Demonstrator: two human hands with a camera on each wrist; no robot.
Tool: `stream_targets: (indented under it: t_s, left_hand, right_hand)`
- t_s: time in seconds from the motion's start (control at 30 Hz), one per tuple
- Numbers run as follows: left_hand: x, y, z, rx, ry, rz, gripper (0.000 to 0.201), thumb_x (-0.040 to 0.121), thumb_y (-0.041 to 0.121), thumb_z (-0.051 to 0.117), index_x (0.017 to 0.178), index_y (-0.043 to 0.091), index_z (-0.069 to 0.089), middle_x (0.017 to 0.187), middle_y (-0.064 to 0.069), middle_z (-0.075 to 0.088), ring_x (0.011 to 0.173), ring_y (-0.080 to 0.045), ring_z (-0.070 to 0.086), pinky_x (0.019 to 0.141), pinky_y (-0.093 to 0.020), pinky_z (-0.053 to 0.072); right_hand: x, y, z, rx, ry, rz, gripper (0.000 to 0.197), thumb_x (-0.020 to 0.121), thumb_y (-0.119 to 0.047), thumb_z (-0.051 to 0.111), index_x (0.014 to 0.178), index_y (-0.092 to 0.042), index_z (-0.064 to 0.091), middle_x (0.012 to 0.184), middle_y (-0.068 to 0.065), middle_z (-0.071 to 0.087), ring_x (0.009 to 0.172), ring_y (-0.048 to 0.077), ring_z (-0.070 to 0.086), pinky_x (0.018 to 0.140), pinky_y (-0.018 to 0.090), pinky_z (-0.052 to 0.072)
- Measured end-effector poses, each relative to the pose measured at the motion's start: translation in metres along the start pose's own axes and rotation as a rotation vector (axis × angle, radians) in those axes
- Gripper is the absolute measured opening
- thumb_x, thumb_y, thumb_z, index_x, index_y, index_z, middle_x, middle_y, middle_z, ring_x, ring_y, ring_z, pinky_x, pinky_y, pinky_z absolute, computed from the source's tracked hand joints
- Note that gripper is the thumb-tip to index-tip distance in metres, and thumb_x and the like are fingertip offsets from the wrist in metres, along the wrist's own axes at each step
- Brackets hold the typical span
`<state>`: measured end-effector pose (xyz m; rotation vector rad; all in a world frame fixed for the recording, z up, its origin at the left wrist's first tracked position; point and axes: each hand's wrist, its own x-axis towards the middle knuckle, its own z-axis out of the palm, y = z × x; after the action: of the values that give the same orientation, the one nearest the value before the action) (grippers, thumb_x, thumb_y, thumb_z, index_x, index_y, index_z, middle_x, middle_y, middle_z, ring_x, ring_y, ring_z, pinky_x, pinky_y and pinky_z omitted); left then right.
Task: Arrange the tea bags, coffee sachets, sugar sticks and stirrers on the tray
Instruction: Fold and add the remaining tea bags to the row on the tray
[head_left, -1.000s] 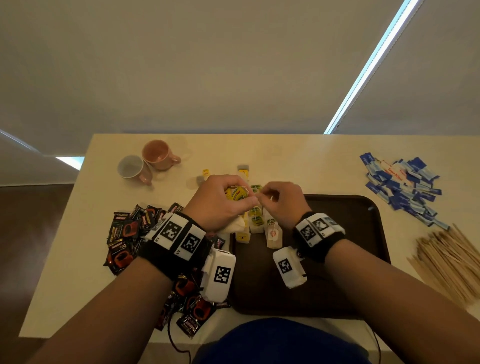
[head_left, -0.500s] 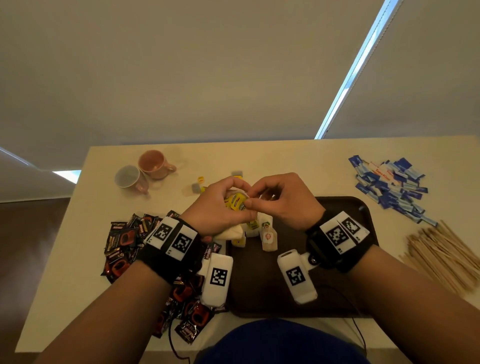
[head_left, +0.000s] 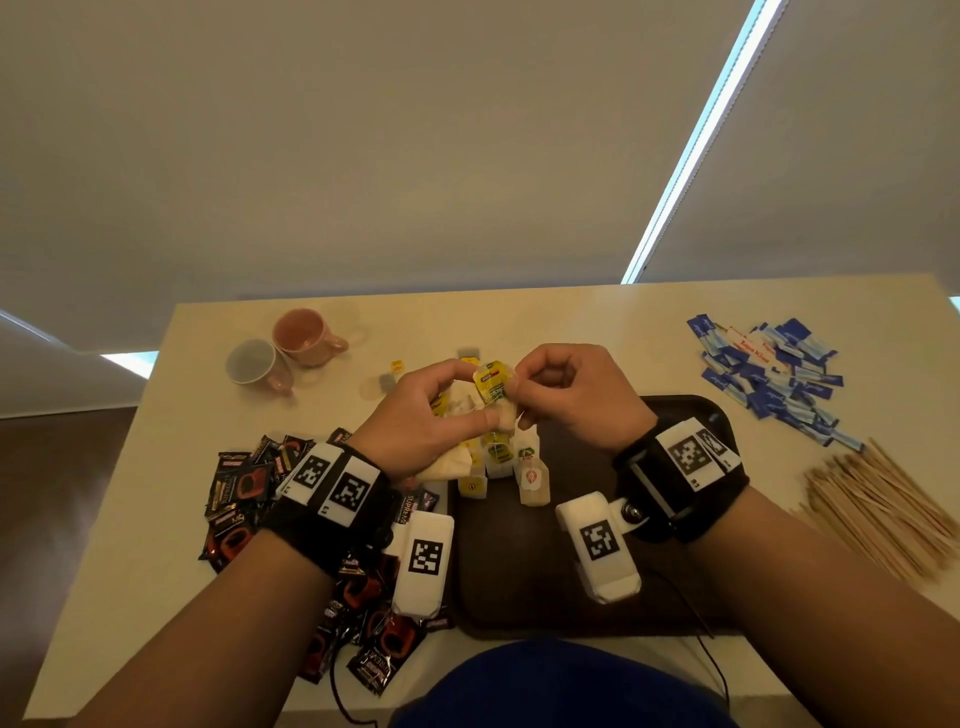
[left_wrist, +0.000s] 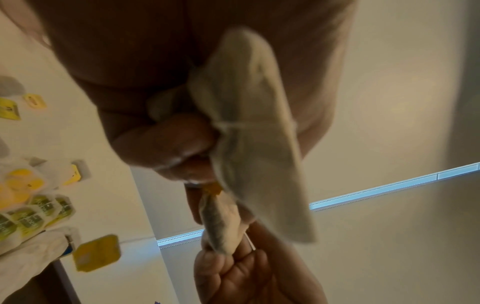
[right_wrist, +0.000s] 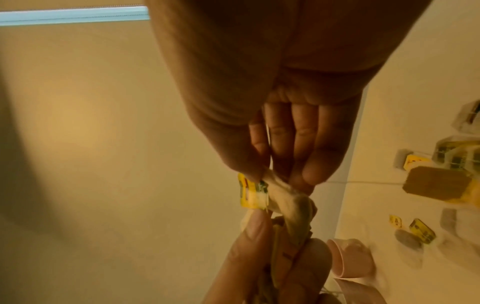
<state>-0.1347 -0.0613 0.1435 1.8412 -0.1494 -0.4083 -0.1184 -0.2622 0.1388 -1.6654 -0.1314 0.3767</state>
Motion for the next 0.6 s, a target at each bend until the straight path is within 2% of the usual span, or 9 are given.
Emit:
stream_targets:
  t_s: [0.07, 0.17, 0.3, 0.4, 0.47, 0.53, 0.6]
  left_hand:
    - [0.0010, -0.0016, -0.0016, 0.020, 0.019, -0.015, 0.028, 0.083, 0.024, 0.080, 0.108, 0.024, 0.067, 0.098, 0.012, 0.071, 0.088, -0.003, 0.065, 0.082, -0.024, 0.049]
    - [0.0016, -0.0018, -0.0036, 0.018, 0.043, -0.036, 0.025, 0.086, 0.018, 0.076, 0.108, 0.022, 0.067, 0.093, 0.011, 0.069, 0.077, 0.002, 0.063, 0.074, -0.020, 0.047]
    - [0.0004, -0.0003, -0.0061, -0.047, 0.054, -0.068, 0.017, 0.090, 0.011, 0.071, 0.100, 0.024, 0.067, 0.089, 0.001, 0.068, 0.066, -0.005, 0.061, 0.064, -0.022, 0.050]
    - [-0.0003, -0.0003, -0.0058, -0.087, 0.098, -0.102, 0.015, 0.092, 0.007, 0.068, 0.096, 0.021, 0.069, 0.083, 0.002, 0.069, 0.065, -0.007, 0.062, 0.064, -0.026, 0.051]
    - [-0.0004, -0.0004, -0.0054, -0.104, 0.127, -0.104, 0.015, 0.092, 0.005, 0.067, 0.094, 0.019, 0.071, 0.086, -0.002, 0.072, 0.068, -0.008, 0.067, 0.065, -0.027, 0.050]
    - [0.0000, -0.0005, -0.0061, -0.107, 0.153, -0.101, 0.016, 0.091, 0.002, 0.067, 0.093, 0.017, 0.073, 0.092, -0.009, 0.074, 0.077, -0.016, 0.070, 0.069, -0.033, 0.053]
    - [-0.0001, 0.0023, -0.0078, -0.084, 0.169, -0.094, 0.019, 0.089, -0.001, 0.066, 0.091, 0.016, 0.074, 0.094, -0.009, 0.074, 0.086, -0.024, 0.069, 0.075, -0.037, 0.053]
  right_hand:
    - [-0.0014, -0.0016, -0.0002, 0.034, 0.003, 0.021, 0.011, 0.089, -0.001, 0.066, 0.095, 0.009, 0.064, 0.086, 0.028, 0.070, 0.064, 0.026, 0.068, 0.060, 0.027, 0.060]
    - [-0.0034, -0.0024, -0.0004, 0.105, 0.020, 0.066, 0.009, 0.090, -0.002, 0.066, 0.096, 0.004, 0.063, 0.089, 0.028, 0.071, 0.069, 0.034, 0.067, 0.062, 0.031, 0.060]
    - [-0.0050, 0.0001, 0.0002, 0.180, 0.074, 0.096, 0.007, 0.089, -0.003, 0.066, 0.095, 0.001, 0.063, 0.090, 0.030, 0.070, 0.069, 0.033, 0.065, 0.061, 0.030, 0.059]
    - [-0.0057, 0.0031, 0.0000, 0.243, 0.106, 0.121, 0.003, 0.090, -0.002, 0.065, 0.092, -0.003, 0.062, 0.091, 0.026, 0.071, 0.078, 0.035, 0.068, 0.063, 0.032, 0.058]
    - [-0.0059, 0.0049, -0.0008, 0.270, 0.116, 0.127, 0.002, 0.091, -0.003, 0.063, 0.091, -0.004, 0.062, 0.092, 0.022, 0.071, 0.082, 0.032, 0.070, 0.066, 0.036, 0.059]
    - [-0.0058, 0.0054, -0.0021, 0.274, 0.134, 0.128, 0.003, 0.092, -0.003, 0.063, 0.090, -0.004, 0.061, 0.090, 0.020, 0.070, 0.082, 0.030, 0.070, 0.069, 0.039, 0.059]
    - [-0.0056, 0.0046, -0.0036, 0.264, 0.173, 0.138, 0.004, 0.092, -0.002, 0.062, 0.089, -0.004, 0.060, 0.088, 0.019, 0.069, 0.080, 0.028, 0.069, 0.066, 0.036, 0.060]
